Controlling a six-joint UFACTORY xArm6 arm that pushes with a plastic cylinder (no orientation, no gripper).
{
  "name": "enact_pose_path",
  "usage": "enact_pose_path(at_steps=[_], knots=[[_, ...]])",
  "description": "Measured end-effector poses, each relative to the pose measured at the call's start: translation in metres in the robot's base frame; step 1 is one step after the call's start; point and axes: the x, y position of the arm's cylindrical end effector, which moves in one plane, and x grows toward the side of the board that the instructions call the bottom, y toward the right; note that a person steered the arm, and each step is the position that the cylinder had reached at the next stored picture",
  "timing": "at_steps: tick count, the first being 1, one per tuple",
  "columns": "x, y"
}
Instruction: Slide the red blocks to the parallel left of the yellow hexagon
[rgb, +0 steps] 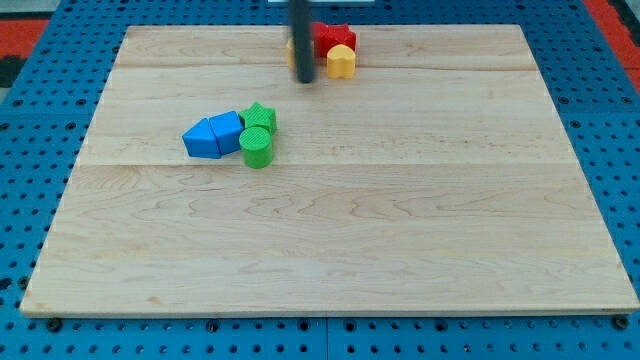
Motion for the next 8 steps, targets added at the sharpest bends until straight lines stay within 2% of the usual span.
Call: enact_pose_path(at_steps=[1, 2, 3, 4, 5, 6, 7, 8], knots=[[-0.002, 0.064], [-0.064, 0.070], [-0.099, 0.068], [-0.099, 0.035], [-0.087, -0.052], [-0.043, -0.115], [-0.038, -0.142], [-0.075, -0.091]])
